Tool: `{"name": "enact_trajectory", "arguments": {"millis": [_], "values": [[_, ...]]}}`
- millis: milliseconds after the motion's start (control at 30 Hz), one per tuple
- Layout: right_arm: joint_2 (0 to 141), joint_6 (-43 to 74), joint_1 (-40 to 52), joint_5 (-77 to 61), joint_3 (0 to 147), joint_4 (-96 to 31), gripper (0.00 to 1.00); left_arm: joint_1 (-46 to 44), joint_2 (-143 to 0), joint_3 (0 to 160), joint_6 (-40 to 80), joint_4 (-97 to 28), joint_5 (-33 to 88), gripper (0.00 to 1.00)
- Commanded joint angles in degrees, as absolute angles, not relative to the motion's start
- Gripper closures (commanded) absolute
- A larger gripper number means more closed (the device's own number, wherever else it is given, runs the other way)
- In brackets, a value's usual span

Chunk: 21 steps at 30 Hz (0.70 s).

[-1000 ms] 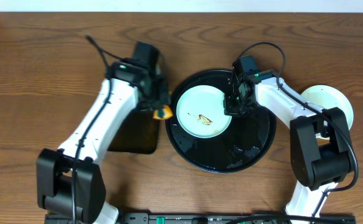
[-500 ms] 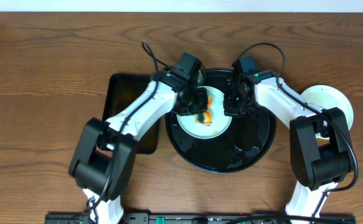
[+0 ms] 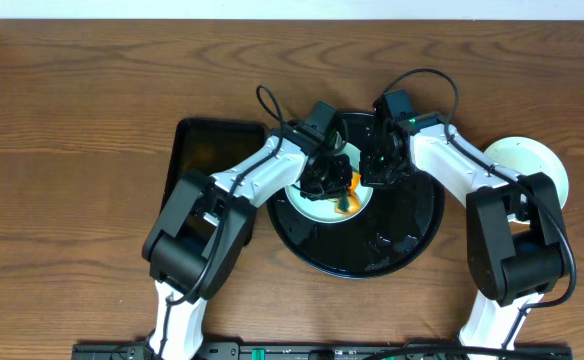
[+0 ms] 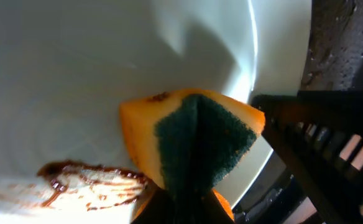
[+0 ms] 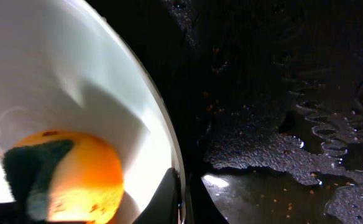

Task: Clean dirty plates on tray and stack at the side
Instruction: 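Bring the sponge over the green plate and scrub it with left gripper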

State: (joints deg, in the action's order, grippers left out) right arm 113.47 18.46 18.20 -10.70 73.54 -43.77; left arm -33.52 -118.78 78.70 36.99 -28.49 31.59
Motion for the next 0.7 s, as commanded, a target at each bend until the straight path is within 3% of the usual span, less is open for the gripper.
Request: {"name": "enact_trajectory", "arguments": {"millis": [0,233,667], "values": [[115.37,18.17,19.2,-7.11,71.5,-45.47,0.99,-33.71,-120.22,78.96,38.24,-28.88,28.58,0.92],[115.39,18.17,19.2,-7.09,71.5,-46.63,0.99,-30.89,-120.2,78.98,38.24,-33.95,13.82,0.93],[115.39,18.2,19.16,-6.87,71.5,-47.81,0.99,-23.86,-116.64,78.98,35.2,-38.41,7.62,0.93]]}}
